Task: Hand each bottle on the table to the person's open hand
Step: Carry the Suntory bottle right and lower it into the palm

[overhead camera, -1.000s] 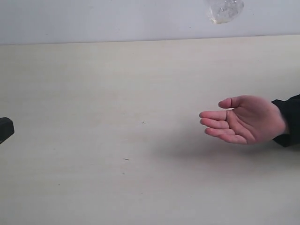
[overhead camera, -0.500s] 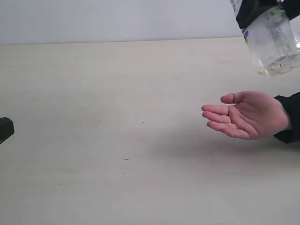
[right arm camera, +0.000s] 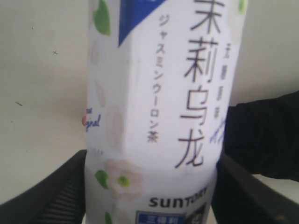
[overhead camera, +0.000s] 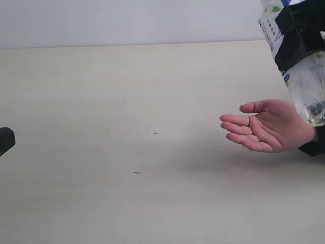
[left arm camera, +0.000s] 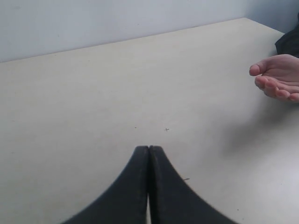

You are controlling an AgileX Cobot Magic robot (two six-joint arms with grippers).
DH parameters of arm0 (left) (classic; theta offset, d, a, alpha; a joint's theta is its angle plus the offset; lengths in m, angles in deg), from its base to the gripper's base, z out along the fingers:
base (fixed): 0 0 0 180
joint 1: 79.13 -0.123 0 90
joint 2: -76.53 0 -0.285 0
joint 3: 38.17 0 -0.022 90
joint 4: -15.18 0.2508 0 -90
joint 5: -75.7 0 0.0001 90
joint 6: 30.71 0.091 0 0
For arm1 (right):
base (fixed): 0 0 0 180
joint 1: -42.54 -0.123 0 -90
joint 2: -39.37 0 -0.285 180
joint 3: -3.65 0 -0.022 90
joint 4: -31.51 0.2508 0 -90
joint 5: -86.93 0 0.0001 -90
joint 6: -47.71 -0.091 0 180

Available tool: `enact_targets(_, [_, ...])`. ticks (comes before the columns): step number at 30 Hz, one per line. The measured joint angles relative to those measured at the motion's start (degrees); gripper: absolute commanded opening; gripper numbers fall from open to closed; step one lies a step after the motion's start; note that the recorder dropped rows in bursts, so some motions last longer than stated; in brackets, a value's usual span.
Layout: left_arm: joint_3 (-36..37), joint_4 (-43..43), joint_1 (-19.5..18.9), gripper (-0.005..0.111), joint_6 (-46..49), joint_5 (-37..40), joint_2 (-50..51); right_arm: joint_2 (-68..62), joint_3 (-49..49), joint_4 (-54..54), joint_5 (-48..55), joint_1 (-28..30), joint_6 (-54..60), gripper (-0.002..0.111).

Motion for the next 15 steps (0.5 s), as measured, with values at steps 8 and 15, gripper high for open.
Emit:
enact_targets(8, [0.0,0.0,0.0,0.0,0.0,0.0,0.0,-1.0,5.1,0.0,-3.9,0.0,0.0,0.0])
enact_targets(15, [0.0,0.0,0.0,0.0,0.0,0.0,0.0,-5.0,6.2,0.0,-6.0,0.0,0.0,0.0])
